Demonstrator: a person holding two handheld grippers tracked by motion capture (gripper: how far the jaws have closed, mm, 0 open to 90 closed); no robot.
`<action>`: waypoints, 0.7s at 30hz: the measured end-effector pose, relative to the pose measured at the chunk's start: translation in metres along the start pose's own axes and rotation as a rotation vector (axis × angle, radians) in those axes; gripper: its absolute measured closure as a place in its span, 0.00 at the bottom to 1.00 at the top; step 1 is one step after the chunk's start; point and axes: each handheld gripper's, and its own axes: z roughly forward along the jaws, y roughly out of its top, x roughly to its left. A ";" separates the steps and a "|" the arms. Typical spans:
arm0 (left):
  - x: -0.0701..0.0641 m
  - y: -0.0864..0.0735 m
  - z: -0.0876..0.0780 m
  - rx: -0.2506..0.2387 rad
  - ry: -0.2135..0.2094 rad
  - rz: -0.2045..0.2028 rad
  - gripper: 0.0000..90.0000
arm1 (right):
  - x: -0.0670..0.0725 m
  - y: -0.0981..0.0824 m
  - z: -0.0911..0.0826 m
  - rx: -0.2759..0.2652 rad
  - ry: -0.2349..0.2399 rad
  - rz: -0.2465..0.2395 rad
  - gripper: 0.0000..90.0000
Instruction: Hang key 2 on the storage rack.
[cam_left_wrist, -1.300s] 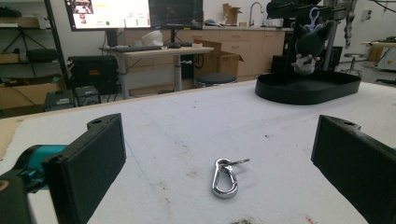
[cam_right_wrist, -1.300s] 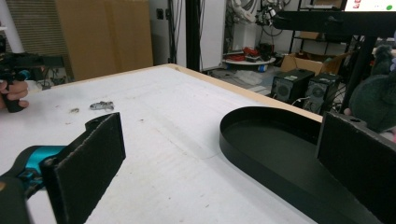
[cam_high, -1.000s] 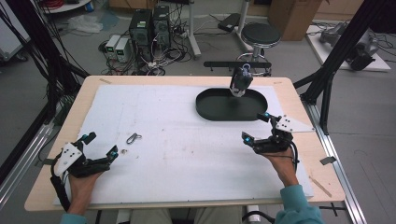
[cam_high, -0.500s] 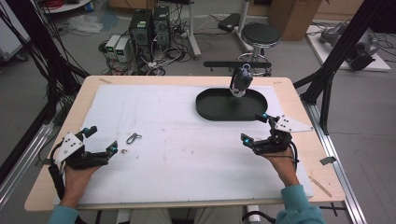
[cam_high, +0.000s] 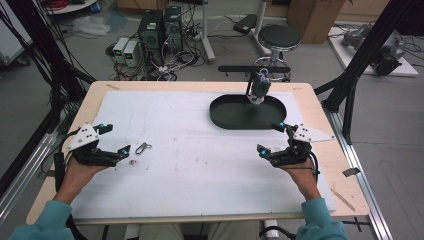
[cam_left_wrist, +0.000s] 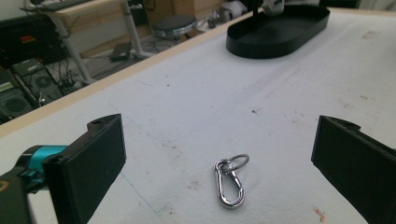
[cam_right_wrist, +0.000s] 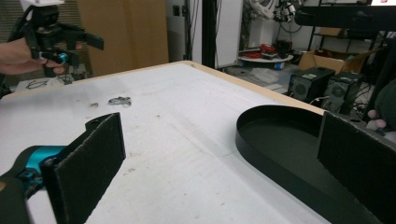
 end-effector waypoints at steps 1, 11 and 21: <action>0.001 0.001 0.002 0.009 -0.013 0.003 0.04 | 0.000 0.000 0.001 0.005 0.007 -0.004 0.01; 0.008 0.013 0.025 0.177 -0.109 0.115 0.04 | 0.000 -0.001 0.002 0.014 0.010 0.007 0.01; 0.008 0.021 0.054 0.324 -0.167 0.236 0.04 | 0.000 0.000 0.002 0.020 0.008 0.016 0.01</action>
